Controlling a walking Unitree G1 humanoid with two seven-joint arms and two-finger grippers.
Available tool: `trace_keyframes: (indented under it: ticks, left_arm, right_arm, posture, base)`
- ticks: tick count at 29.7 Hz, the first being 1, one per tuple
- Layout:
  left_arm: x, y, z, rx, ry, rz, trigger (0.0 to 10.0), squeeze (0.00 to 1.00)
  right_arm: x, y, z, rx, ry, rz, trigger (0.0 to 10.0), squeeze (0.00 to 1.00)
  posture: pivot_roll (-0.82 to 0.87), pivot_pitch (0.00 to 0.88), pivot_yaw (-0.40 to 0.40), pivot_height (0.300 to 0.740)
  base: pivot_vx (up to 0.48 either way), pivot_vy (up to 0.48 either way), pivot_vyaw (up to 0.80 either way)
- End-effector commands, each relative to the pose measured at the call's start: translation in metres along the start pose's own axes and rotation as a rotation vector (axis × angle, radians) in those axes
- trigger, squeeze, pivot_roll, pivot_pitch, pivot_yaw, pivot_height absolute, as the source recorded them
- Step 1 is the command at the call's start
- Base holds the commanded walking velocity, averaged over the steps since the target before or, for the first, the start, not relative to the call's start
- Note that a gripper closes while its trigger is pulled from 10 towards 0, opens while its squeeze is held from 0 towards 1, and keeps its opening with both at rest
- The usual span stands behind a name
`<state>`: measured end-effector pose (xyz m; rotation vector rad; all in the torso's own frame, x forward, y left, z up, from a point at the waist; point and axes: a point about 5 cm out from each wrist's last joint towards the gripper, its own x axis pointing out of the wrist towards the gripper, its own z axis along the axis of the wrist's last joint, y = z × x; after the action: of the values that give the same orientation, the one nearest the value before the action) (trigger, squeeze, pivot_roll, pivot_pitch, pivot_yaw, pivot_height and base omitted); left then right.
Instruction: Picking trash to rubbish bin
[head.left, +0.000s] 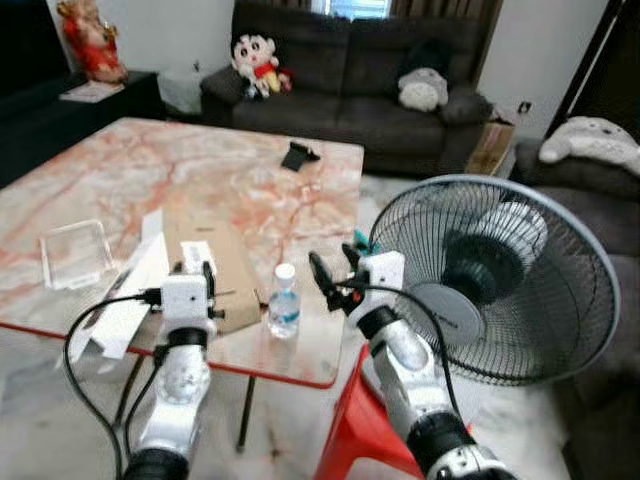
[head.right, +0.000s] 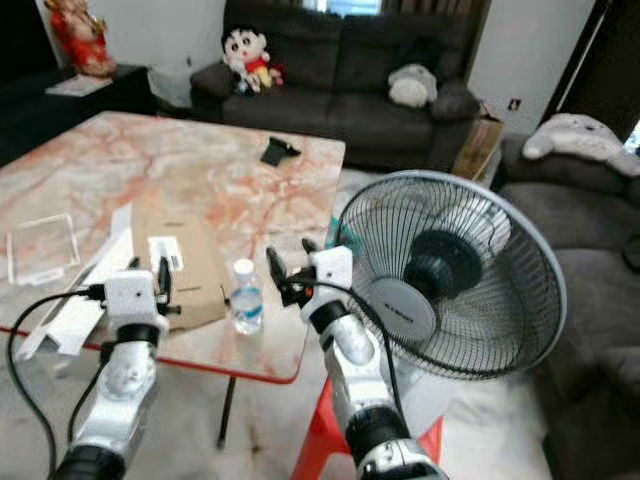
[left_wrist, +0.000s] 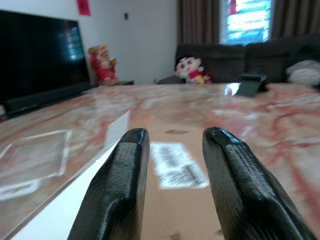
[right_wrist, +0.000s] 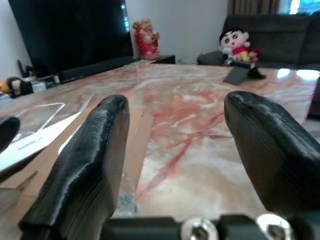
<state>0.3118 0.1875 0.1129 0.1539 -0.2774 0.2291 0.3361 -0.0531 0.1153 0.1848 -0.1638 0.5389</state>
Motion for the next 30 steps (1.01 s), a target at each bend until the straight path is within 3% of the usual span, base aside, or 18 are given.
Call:
trace_keyframes:
  ticks: [1, 3, 4, 15, 16, 17, 22, 30]
  left_arm:
    - [0.002, 0.001, 0.006, -0.009, -0.023, 0.002, 10.0, 0.0]
    - [0.002, 0.001, 0.005, -0.008, -0.022, 0.001, 10.0, 0.0]
    - [0.002, 0.001, 0.005, -0.008, -0.022, 0.001, 10.0, 0.0]
    - [0.002, -0.001, 0.004, -0.013, -0.006, -0.013, 10.0, 0.0]
    - [0.002, -0.002, 0.004, -0.014, -0.004, -0.015, 10.0, 0.0]
    - [0.001, -0.002, 0.003, -0.014, -0.002, -0.018, 10.0, 0.0]
    - [0.0, -0.002, 0.0, -0.008, 0.013, -0.026, 10.0, 0.0]
    - [-0.013, 0.025, -0.02, 0.058, 0.092, 0.002, 10.0, 0.0]
  right_arm:
    - [0.009, 0.018, 0.004, 0.05, -0.029, 0.031, 10.0, 0.0]
    - [0.009, 0.019, 0.004, 0.054, -0.03, 0.034, 10.0, 0.06]
    - [0.009, 0.019, 0.004, 0.057, -0.031, 0.036, 10.0, 1.0]
    - [0.011, 0.02, 0.006, 0.055, -0.03, 0.042, 10.0, 1.0]
    - [0.012, 0.021, 0.006, 0.053, -0.025, 0.044, 10.0, 0.2]
    - [0.012, 0.021, 0.006, 0.049, -0.019, 0.046, 10.0, 0.0]
    - [0.014, 0.023, 0.004, 0.039, 0.0, 0.046, 10.0, 0.0]
    - [0.019, 0.028, 0.005, 0.037, 0.013, 0.049, 10.0, 0.0]
  posture:
    - [0.04, 0.0, -0.069, 0.74]
    - [0.04, 0.0, -0.071, 0.74]
    - [0.04, 0.0, -0.071, 0.74]
    - [0.04, 0.0, -0.07, 0.74]
    - [0.04, 0.0, -0.07, 0.74]
    - [0.04, 0.0, -0.07, 0.74]
    - [0.04, 0.0, -0.07, 0.74]
    - [0.05, 0.0, -0.074, 0.74]
  base:
    - [0.0, 0.0, 0.0]
    - [0.0, 0.0, 0.0]
    - [0.0, 0.0, 0.0]
    - [0.0, 0.0, 0.0]
    - [0.0, 0.0, 0.0]
    - [0.0, 0.0, 0.0]
    - [0.0, 0.0, 0.0]
    - [0.0, 0.0, 0.0]
